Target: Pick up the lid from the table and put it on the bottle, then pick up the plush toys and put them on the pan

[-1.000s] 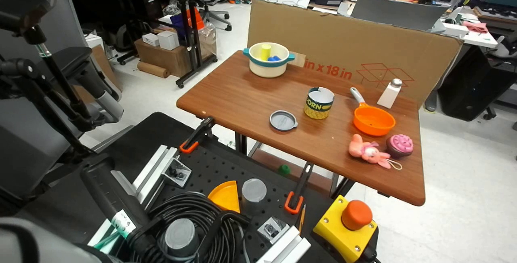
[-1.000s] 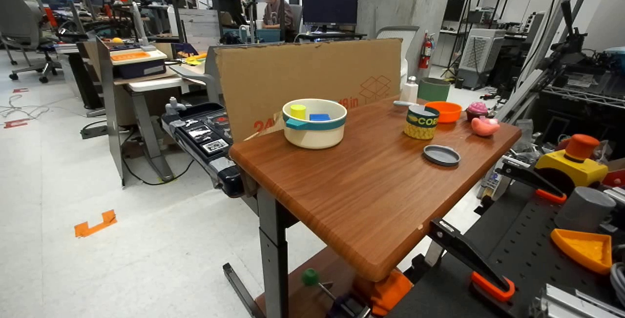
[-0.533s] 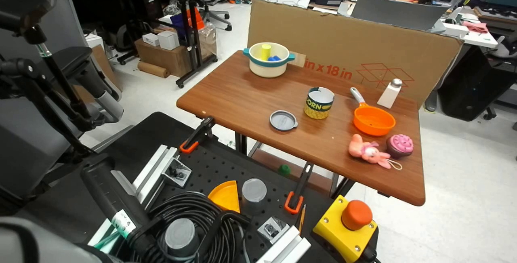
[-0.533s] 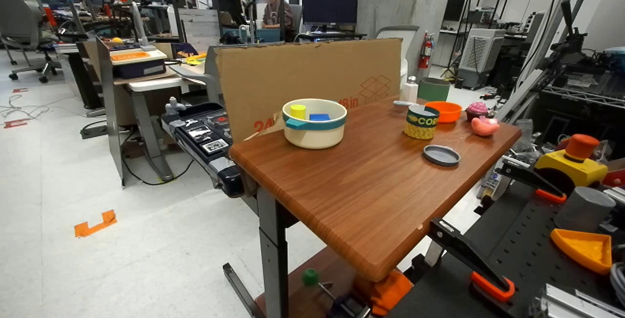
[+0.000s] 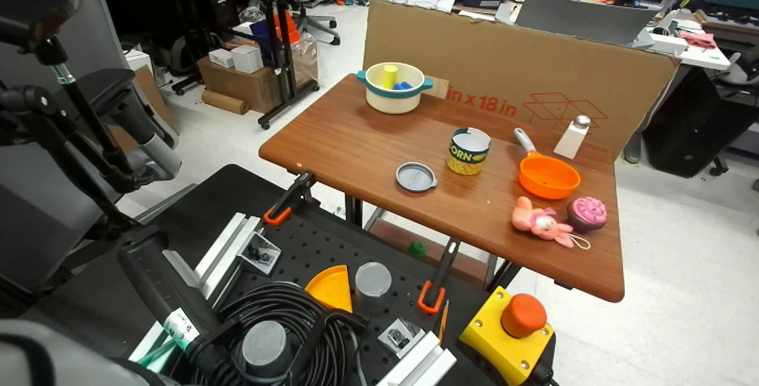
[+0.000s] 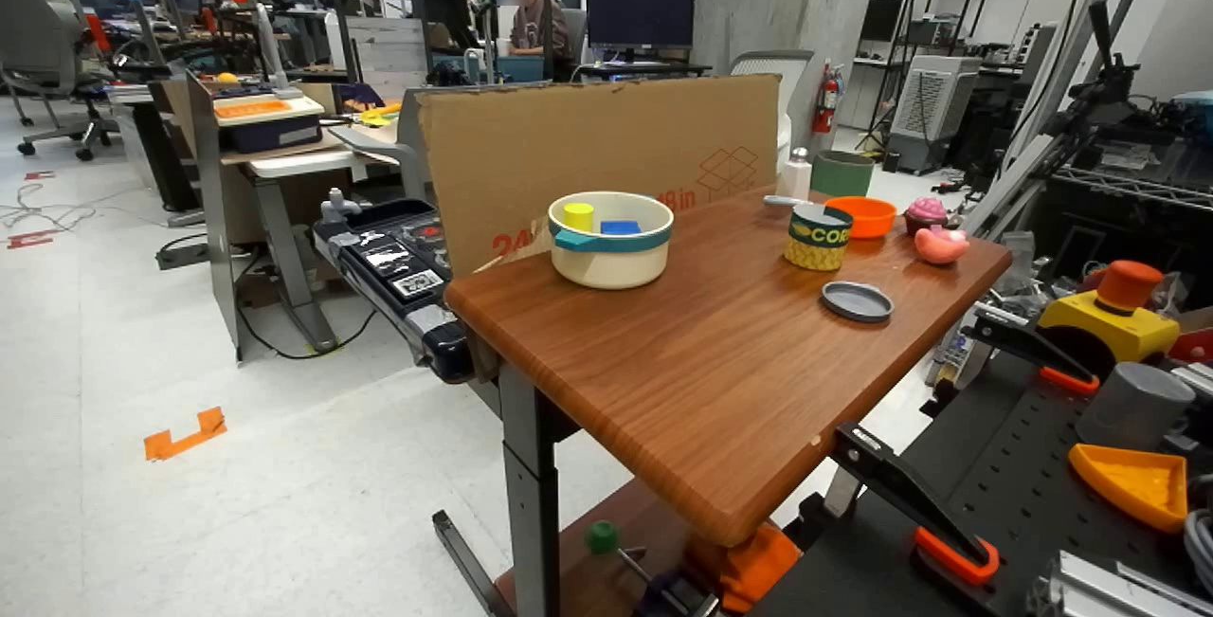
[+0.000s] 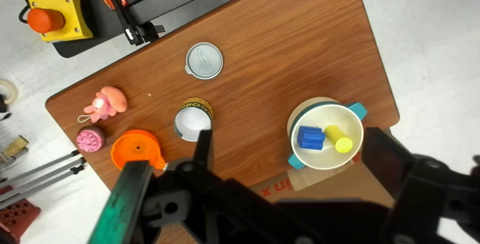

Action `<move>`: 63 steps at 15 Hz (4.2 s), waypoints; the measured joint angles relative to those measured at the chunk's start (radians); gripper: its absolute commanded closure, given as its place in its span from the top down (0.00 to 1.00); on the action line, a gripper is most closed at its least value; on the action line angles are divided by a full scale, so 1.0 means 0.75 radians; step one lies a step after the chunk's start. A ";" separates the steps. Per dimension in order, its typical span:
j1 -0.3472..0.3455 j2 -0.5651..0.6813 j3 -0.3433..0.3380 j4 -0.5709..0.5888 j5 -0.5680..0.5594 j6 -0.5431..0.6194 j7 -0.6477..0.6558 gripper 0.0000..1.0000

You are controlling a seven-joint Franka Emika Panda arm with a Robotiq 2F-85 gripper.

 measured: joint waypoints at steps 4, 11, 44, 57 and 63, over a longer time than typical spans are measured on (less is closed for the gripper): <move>-0.047 0.041 -0.023 0.058 -0.019 0.000 0.093 1.00; -0.107 0.074 -0.091 0.113 -0.064 -0.005 0.161 1.00; 0.043 0.230 -0.056 -0.231 -0.384 0.182 -0.148 1.00; 0.016 0.482 -0.129 -0.218 -0.392 0.348 0.002 1.00; 0.024 0.558 -0.136 -0.212 -0.424 0.532 0.045 1.00</move>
